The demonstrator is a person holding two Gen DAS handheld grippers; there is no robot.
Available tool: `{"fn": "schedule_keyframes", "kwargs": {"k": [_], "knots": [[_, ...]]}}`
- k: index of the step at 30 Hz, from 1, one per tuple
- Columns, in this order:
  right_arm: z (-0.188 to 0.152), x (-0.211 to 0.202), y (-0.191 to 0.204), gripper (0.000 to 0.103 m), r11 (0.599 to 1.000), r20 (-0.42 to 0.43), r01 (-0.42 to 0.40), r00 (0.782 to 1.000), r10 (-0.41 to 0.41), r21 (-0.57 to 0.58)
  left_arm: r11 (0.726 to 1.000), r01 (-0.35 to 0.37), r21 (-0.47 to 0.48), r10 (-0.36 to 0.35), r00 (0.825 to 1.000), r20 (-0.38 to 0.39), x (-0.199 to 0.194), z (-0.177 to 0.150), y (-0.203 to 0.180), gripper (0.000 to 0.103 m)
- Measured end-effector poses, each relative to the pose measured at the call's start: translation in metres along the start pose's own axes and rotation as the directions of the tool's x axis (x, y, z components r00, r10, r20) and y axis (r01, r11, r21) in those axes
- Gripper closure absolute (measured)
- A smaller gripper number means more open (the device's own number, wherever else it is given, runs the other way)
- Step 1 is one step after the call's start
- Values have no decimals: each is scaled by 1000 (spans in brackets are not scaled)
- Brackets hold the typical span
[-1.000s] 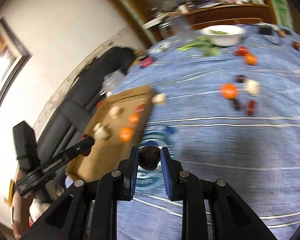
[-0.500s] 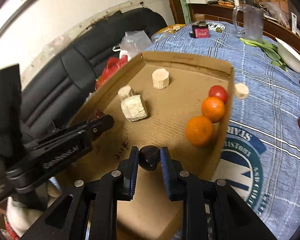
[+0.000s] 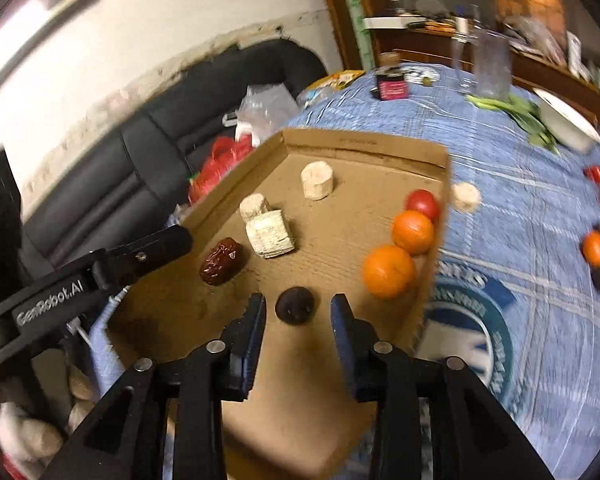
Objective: Organize fruits
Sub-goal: 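Carry both items into the cardboard tray and open both grippers, then withdraw both tools from the tray back toward the food row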
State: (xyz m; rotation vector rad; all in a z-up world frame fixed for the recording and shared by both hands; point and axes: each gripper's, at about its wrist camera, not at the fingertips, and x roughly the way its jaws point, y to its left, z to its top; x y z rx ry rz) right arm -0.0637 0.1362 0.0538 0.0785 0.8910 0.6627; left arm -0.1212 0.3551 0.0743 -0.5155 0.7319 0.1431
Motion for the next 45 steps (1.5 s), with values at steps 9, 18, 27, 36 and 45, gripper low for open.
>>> {"fn": "schedule_keyframes", "kwargs": {"k": [9, 18, 27, 36, 45], "knots": [[-48, -62, -56, 50, 977, 63, 117, 990, -129, 177, 997, 60, 39, -61, 998, 30, -35, -11, -36, 36], [-77, -121, -68, 50, 968, 131, 138, 977, -168, 211, 964, 91, 251, -113, 991, 77, -88, -43, -115, 36], [-109, -185, -103, 44, 941, 209, 155, 952, -223, 300, 868, 124, 481, -177, 982, 65, -111, -100, -204, 30], [-123, -198, -139, 42, 907, 207, 175, 941, -269, 383, 803, 51, 593, -126, 988, 86, -101, -131, -234, 30], [-123, -187, -128, 42, 919, 188, 182, 947, -259, 349, 792, -50, 608, -67, 984, 168, -103, -131, -229, 29]]}}
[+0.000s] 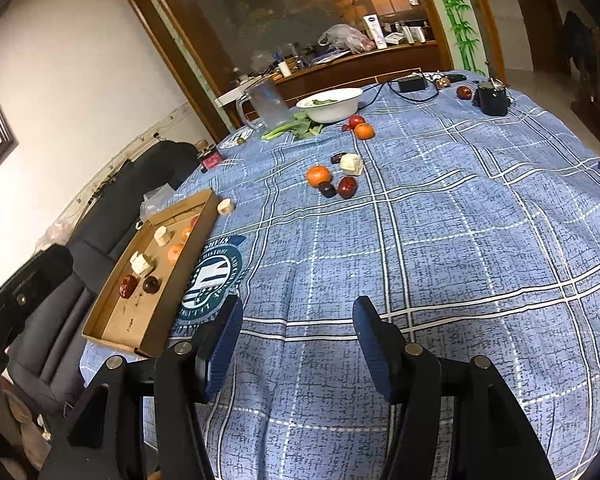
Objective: Organize fruits
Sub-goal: 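Withdraw both tools from the tray back toward the food row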
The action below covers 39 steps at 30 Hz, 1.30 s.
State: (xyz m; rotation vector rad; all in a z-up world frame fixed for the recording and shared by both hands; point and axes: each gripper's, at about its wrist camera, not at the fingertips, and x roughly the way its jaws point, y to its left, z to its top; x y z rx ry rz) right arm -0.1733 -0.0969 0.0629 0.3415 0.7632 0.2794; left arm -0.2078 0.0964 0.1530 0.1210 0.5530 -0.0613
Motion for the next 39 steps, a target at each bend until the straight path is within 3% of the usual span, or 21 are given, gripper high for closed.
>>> {"fn": "schedule_keyframes", "kwargs": {"k": [21, 39], "knots": [[-9, 19, 0, 41, 1000, -46, 16, 999, -16, -5, 998, -55, 17, 56, 998, -43, 23, -11, 1, 29], [-2, 38, -33, 41, 998, -84, 15, 996, -10, 62, 999, -23, 40, 30, 982, -184, 87, -28, -3, 29]]}}
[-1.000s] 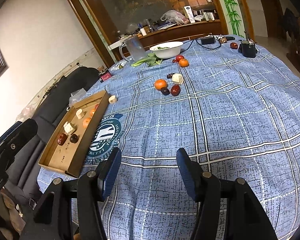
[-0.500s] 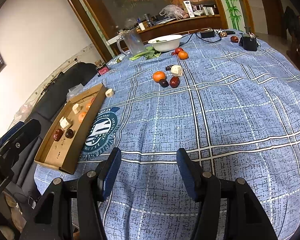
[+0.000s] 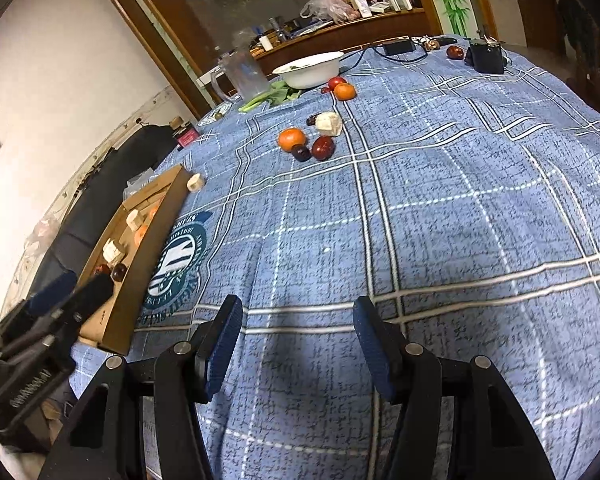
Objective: Organize fruits
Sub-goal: 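Withdraw both tools from the tray back toward the food row, then grasp a tangerine with the left gripper while the right reaches toward the food row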
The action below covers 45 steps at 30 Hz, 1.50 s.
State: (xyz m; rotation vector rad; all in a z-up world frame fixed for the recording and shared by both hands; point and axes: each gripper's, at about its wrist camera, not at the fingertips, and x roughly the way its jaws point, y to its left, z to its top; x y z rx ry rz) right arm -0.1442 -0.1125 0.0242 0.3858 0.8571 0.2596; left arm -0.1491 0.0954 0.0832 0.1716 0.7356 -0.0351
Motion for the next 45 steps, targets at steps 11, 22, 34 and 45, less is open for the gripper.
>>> {"fn": "schedule_keyframes", "kwargs": {"k": [11, 22, 34, 45], "knots": [[66, 10, -17, 41, 1000, 3, 22, 1000, -22, -10, 987, 127, -97, -135, 988, -76, 46, 25, 14, 29], [148, 92, -19, 41, 995, -2, 85, 996, -85, -42, 971, 174, -164, -189, 979, -80, 103, 66, 3, 29], [171, 153, -35, 66, 998, -63, 57, 996, -58, -20, 956, 200, -216, -233, 962, -142, 161, 90, -4, 30], [180, 124, -59, 76, 989, 9, 147, 989, -148, 11, 947, 257, -192, -288, 945, -153, 207, 123, -44, 32]]}}
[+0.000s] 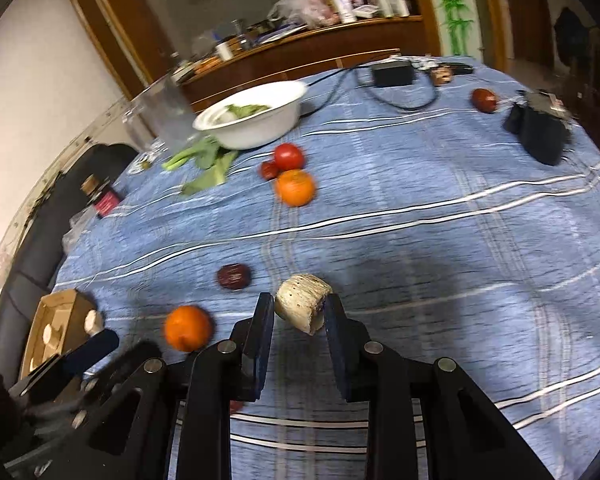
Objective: Organize fruits
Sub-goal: 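Grasp a tangerine with the left gripper while the right reaches toward the food row, then carry the tangerine toward the tray with the left gripper while the right grasps a red jujube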
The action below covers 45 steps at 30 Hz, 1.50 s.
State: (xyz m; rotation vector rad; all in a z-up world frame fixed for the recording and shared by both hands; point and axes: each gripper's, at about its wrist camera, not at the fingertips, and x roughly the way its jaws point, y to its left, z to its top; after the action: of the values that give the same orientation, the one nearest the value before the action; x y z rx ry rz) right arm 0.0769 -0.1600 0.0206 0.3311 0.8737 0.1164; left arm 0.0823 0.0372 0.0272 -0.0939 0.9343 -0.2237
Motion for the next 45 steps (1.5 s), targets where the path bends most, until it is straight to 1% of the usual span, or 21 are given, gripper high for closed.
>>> {"fn": "schedule_keyframes", "kwargs": {"k": [2, 4, 5, 6, 7, 9, 13, 20, 24, 28, 32, 34, 36, 38, 41, 43, 45], "knots": [[3, -5, -8, 76, 1000, 14, 31, 999, -31, 6, 999, 14, 31, -14, 1000, -22, 13, 0, -4, 43], [6, -7, -13, 76, 999, 26, 50, 998, -50, 10, 998, 37, 44, -35, 998, -43, 20, -3, -5, 49], [7, -8, -15, 76, 998, 28, 54, 998, -55, 14, 997, 37, 62, -36, 999, -24, 18, -3, -6, 62], [8, -8, -16, 76, 998, 27, 53, 998, -54, 19, 995, 72, 69, -70, 997, -33, 18, -3, -6, 67], [9, -8, -17, 76, 998, 23, 52, 998, -53, 22, 994, 91, 64, -89, 995, -33, 18, -3, -5, 71], [7, -3, -18, 76, 998, 4, 52, 999, -52, 26, 993, 98, 59, -97, 995, -25, 17, -5, -3, 72], [3, 2, -17, 76, 999, -20, 35, 999, -34, 28, 996, 75, 47, -76, 997, 7, 8, -8, 6, 72], [-7, -2, 11, 76, 998, -15, 13, 1000, -14, -68, 995, 90, -30, -89, 996, 20, 1, -5, 25, 72], [-14, 6, 23, 76, 992, -20, 42, 999, -45, -120, 995, 89, -51, -87, 996, 29, -1, -3, 30, 72], [-17, 6, 23, 76, 991, 1, 58, 998, -58, -119, 995, 78, -61, -76, 996, 43, -2, -3, 34, 72], [-25, -5, 35, 77, 980, 52, 130, 991, -124, -148, 992, 100, -76, -96, 993, 62, -10, -5, 36, 72], [-32, -17, 42, 77, 983, 58, 111, 993, -103, -149, 991, 105, -77, -99, 992, 81, -19, -7, 38, 72], [-44, -37, 52, 77, 981, 77, 97, 993, -85, -166, 988, 125, -87, -115, 987, 112, -39, -11, 40, 72], [-57, -58, 61, 77, 976, 111, 100, 991, -80, -194, 985, 146, -88, -132, 980, 147, -61, -19, 42, 72], [-78, -88, 73, 77, 970, 153, 98, 986, -65, -223, 982, 167, -83, -151, 973, 177, -91, -38, 45, 72], [-90, -100, 77, 77, 971, 154, 77, 987, -43, -226, 980, 176, -89, -157, 970, 188, -113, -56, 50, 72], [-101, -109, 83, 77, 973, 145, 48, 989, -15, -227, 982, 164, -96, -143, 969, 200, -130, -70, 55, 72]]}}
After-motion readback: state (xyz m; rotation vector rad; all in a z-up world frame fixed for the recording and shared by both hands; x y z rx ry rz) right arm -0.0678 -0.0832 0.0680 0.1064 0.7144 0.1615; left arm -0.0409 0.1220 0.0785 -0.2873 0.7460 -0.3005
